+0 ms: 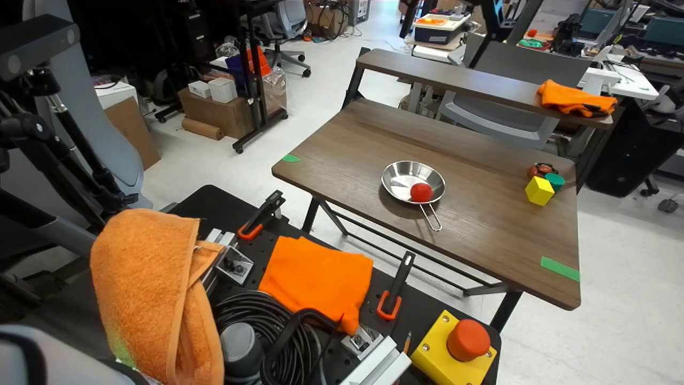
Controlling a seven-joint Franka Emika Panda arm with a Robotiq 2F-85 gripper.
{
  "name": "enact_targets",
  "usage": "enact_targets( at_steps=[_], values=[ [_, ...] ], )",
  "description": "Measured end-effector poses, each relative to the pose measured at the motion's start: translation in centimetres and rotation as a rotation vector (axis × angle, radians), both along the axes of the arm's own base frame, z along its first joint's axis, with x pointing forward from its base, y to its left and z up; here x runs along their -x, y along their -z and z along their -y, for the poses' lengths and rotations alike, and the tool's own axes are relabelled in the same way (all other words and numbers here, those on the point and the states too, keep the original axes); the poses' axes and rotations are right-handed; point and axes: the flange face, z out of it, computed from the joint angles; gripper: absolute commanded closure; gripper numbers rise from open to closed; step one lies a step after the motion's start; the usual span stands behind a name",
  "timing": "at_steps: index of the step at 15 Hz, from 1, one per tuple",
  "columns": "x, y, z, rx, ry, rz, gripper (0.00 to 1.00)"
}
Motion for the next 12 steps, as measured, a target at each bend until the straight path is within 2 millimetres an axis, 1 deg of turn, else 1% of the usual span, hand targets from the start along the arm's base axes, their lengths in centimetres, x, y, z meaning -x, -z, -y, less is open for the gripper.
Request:
enact_targets(
  at_steps=[4,8,12],
  values=[
    [-0.5,-0.3,1.9,0.086,0.191,0.022,0.0],
    [-0.8,-0.7,2.2,0.124,0.163,0.083,0.0],
    [-0.8,-0.7,2.2,0.145,0.148,0.082,0.0]
  ],
)
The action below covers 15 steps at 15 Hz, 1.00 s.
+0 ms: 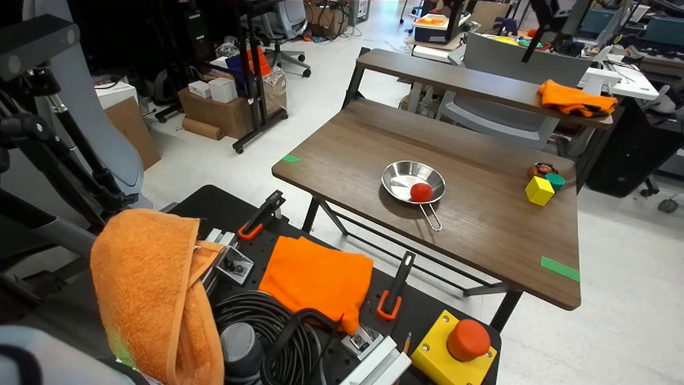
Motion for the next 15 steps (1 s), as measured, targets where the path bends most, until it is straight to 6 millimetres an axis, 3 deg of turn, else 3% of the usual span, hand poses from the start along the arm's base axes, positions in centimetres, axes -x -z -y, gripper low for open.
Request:
enact_targets(
  at_steps=[5,15],
  values=[
    [-0.17,-0.56,0.18,0.049,0.138,-0.009,0.0],
    [-0.18,-0.63,0.23,0.048,0.155,-0.011,0.0]
  ],
)
